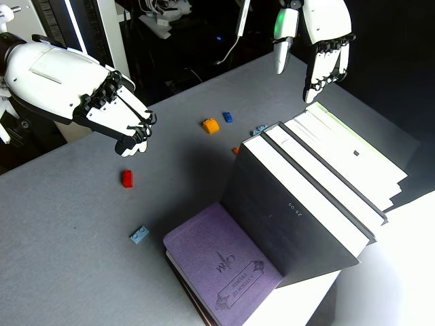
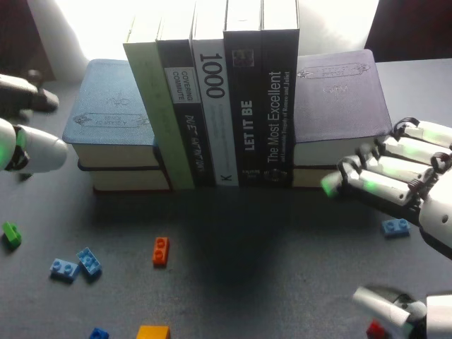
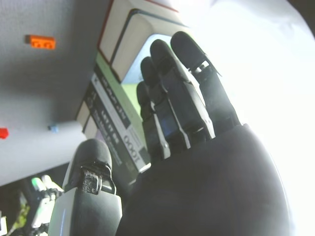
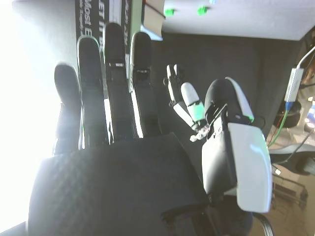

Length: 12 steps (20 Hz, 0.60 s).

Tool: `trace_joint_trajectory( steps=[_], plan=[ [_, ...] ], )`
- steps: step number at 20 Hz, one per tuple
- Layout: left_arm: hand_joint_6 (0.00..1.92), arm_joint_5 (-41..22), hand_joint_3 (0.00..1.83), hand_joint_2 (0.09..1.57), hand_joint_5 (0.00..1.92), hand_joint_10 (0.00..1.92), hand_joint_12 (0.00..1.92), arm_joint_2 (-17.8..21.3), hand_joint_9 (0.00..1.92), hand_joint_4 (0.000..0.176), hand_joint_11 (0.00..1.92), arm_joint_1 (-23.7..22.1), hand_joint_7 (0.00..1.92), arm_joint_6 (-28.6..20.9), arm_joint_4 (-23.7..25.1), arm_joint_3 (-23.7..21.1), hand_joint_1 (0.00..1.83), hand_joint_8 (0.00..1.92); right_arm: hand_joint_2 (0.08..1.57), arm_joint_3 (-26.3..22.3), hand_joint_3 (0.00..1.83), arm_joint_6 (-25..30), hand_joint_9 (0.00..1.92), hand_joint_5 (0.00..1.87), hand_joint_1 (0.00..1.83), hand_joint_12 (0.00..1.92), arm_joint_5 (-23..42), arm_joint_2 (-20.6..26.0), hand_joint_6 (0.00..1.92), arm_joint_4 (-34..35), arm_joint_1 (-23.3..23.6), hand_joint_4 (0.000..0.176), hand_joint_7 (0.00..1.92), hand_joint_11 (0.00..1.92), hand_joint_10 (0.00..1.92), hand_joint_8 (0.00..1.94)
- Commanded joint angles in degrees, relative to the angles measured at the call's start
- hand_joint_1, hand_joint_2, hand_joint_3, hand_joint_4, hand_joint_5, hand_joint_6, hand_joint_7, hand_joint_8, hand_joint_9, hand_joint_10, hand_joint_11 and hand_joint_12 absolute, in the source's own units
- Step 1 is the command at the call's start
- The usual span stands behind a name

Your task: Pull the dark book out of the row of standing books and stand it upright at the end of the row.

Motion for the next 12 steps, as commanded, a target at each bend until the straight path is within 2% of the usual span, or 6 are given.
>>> trace_joint_trajectory(
  steps=[1,3,6,7,8,12],
  plan=[
    [0.01,-4.44,0.01,1.25,0.09,0.01,0.45,0.5,0.13,0.027,0.01,-0.47,0.1,0.17,1.93,0.03,0.01,0.01,0.93,-0.2,0.6,0.32,0.0,0.0,0.11,0.0,6.25,0.32,0.3,-1.7,0.25,0.0,0.04,0.0,0.01,0.09],
    [0.01,-4.44,0.01,1.26,0.12,0.02,0.46,0.5,0.16,0.013,0.03,-0.47,0.13,0.17,1.93,0.01,0.05,0.01,0.94,-0.2,0.56,0.24,0.0,0.0,0.1,0.0,7.01,0.36,0.31,-1.7,0.12,0.0,0.03,0.0,0.0,0.06],
    [0.01,-4.42,0.0,1.26,0.13,0.01,0.45,0.5,0.17,0.011,0.03,-0.47,0.14,0.17,1.93,0.02,0.08,0.01,0.94,-0.58,0.56,-1.05,0.0,0.0,0.06,0.0,7.06,0.32,0.31,-1.72,0.08,0.0,0.05,0.0,0.0,0.06],
    [0.0,-4.2,0.0,1.26,0.12,0.0,0.45,0.5,0.14,0.021,0.02,-0.45,0.12,0.17,1.95,0.03,0.07,0.0,0.94,-1.25,0.56,-2.77,0.0,0.0,0.04,0.0,7.07,0.34,0.26,-1.72,0.0,0.0,0.05,0.0,0.0,0.06],
    [0.0,-4.15,0.0,1.27,0.12,0.0,0.47,0.5,0.13,0.01,0.0,-0.37,0.13,0.21,1.95,0.07,0.08,0.0,0.94,-1.83,0.56,-3.27,0.0,0.0,0.03,0.0,7.15,0.35,0.2,-1.72,-0.01,0.0,0.04,0.0,0.0,0.05],
    [0.0,-4.14,0.0,1.26,0.11,0.0,0.52,0.51,0.12,0.023,0.0,-0.23,0.1,0.27,1.96,0.23,0.02,0.0,0.94,-2.81,0.56,-3.66,0.0,0.0,0.04,0.0,10.97,-0.31,0.2,-1.7,0.95,0.0,0.02,0.0,0.0,0.04]
  ],
)
